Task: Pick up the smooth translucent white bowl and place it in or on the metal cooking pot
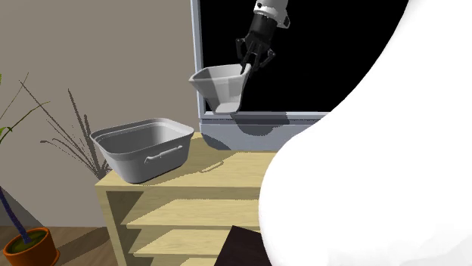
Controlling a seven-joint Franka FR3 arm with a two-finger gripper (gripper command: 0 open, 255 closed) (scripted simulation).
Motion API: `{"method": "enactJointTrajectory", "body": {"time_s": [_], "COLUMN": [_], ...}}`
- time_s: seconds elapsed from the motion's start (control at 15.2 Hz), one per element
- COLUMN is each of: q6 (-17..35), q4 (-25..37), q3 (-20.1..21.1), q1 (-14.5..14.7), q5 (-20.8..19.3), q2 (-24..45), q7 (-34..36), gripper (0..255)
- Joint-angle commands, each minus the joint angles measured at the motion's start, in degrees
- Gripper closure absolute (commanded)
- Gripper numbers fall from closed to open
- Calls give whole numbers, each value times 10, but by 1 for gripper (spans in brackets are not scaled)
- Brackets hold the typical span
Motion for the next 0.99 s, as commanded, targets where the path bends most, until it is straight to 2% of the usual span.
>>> {"method": "enactJointTrajectory", "body": {"time_s": [0.0,0.46,0.92], "q6": [2,14,16], "q4": [10,50,128], "q3": [12,55,93], "q1": [13,64,119], "q5": [-1,-13,-41], "q2": [2,23,74], "q7": [27,123,224], "gripper": [255,255,255]}}
